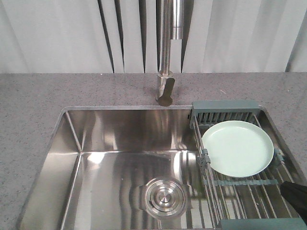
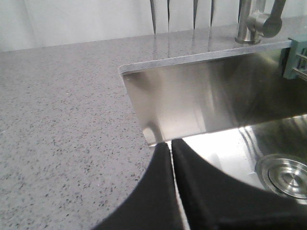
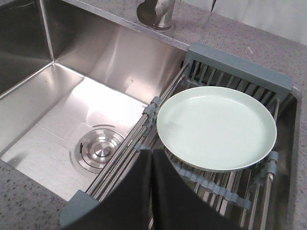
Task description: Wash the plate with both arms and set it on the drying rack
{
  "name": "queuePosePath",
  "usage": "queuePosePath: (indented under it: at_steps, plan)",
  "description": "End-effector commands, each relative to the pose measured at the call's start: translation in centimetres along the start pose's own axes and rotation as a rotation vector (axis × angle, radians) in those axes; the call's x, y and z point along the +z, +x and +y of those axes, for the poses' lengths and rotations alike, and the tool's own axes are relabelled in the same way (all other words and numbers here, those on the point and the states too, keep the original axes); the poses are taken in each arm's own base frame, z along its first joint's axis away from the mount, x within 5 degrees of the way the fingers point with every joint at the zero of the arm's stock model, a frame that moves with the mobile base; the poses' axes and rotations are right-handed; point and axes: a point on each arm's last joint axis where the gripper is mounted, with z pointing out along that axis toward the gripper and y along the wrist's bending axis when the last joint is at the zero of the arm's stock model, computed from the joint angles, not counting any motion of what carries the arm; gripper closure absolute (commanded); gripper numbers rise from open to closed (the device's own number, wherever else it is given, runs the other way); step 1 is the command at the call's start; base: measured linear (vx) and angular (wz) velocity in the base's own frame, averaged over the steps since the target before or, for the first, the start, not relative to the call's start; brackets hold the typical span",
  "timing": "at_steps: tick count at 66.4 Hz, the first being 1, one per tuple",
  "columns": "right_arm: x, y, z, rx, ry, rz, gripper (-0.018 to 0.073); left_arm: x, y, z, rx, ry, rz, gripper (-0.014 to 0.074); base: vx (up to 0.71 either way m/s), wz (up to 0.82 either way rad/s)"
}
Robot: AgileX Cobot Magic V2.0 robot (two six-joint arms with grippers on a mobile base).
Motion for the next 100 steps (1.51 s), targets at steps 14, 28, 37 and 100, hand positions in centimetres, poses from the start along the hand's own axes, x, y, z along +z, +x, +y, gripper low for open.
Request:
queuePosePath:
  at_steps: [14,28,37,100]
  plan:
    - [-0.3,-1.1,-0.4,0.012,0.035,-0.064,0.0564,-1.6,-1.8,0.6,0.036,-0.134,-0.219,0.0603,0.0,0.0]
    - [-0.3,-1.0,-0.3,0.011,0.029,-0.057,0.0564,-1.8,-1.9,0.7,0.211,-0.202,-0.236,0.0603,0.0,0.0]
    - [-0.3,-1.0,-0.3,0.011,0.027,-0.056,0.0564,-1.8,-2.1,0.7,0.225,-0.203,-0.254,0.0603,0.0,0.0]
    - [-0.3,-1.0,-0.3,0.011,0.023,-0.051,0.0564,-1.9,-2.2,0.7,0.171,-0.196,-0.271,0.0603,0.0,0.0]
